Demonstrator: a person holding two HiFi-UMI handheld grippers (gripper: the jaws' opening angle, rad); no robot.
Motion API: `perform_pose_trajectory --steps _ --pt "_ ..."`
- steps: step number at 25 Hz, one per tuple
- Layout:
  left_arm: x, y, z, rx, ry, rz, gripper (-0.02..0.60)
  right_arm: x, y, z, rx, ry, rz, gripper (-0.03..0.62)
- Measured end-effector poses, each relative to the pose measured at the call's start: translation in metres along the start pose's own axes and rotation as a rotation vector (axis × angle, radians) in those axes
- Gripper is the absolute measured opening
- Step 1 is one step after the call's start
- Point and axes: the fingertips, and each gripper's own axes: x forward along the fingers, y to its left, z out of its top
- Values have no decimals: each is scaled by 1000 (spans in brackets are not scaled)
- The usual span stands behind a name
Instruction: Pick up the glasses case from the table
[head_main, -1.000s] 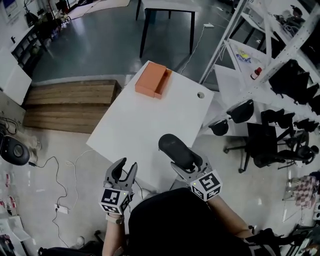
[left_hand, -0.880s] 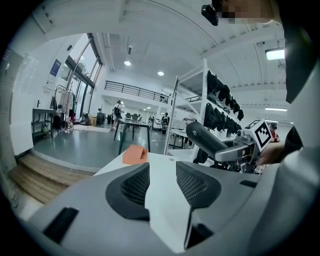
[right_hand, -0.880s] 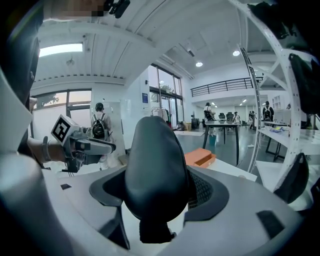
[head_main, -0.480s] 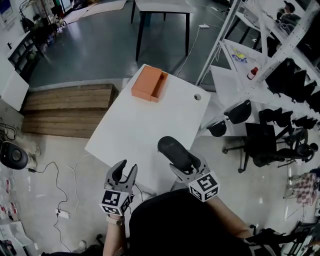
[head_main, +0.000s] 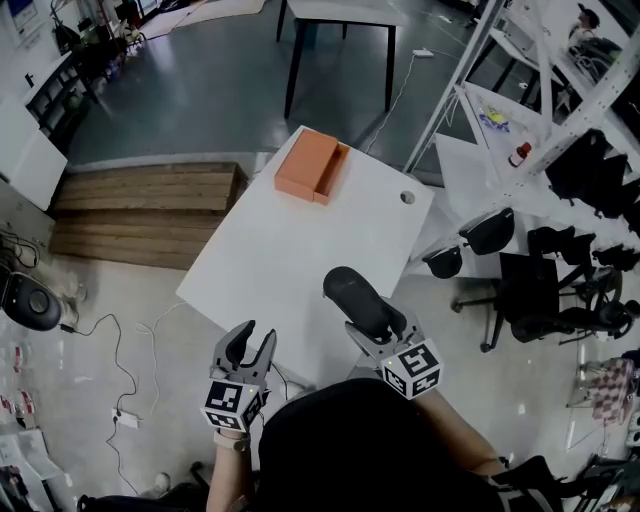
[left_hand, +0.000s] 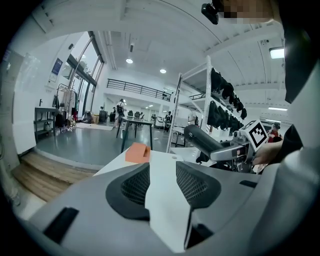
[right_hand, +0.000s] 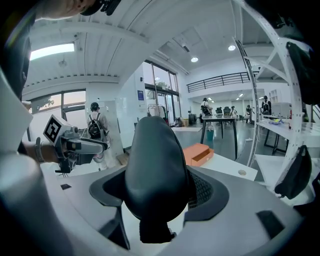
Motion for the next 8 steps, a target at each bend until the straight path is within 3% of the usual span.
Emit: perform_pose_trajectory --steps 8 --pt "1 10 -1 -2 8 15 178 13 -6 3 4 4 4 344"
